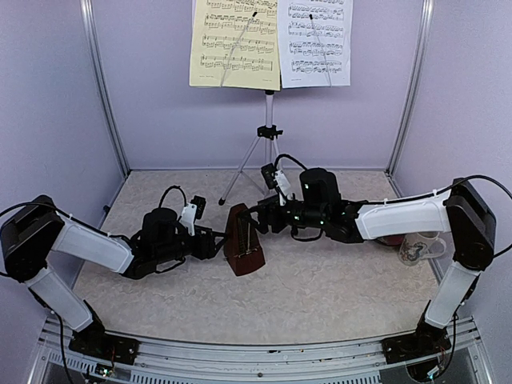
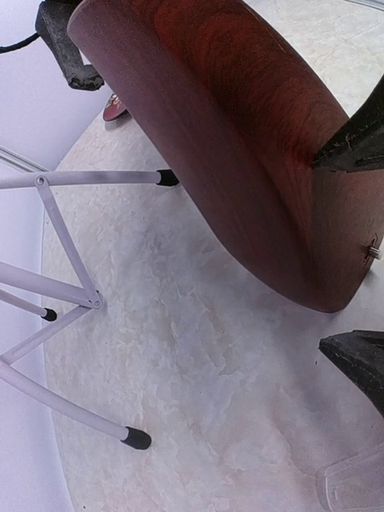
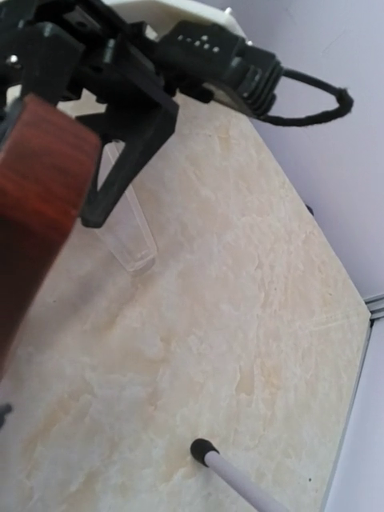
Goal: Set up the instrument practice props
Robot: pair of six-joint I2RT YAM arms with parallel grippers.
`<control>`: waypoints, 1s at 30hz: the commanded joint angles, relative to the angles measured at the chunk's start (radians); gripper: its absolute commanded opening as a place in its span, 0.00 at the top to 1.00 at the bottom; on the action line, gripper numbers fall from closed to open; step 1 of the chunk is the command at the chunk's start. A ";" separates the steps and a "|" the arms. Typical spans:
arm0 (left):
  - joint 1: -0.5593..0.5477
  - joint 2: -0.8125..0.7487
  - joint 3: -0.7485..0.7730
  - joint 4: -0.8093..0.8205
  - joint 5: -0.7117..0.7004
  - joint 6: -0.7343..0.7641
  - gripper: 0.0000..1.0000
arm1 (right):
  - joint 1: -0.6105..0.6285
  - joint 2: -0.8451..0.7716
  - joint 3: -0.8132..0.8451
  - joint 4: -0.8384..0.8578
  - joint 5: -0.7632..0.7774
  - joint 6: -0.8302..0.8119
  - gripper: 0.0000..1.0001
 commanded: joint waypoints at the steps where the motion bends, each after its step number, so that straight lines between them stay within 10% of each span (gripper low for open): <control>1: -0.008 0.006 0.031 0.012 -0.005 0.013 0.34 | 0.001 0.017 0.020 -0.041 0.039 -0.024 0.24; 30: 0.006 -0.033 -0.005 0.017 -0.031 0.010 0.32 | -0.128 0.003 -0.095 0.008 -0.004 0.020 0.24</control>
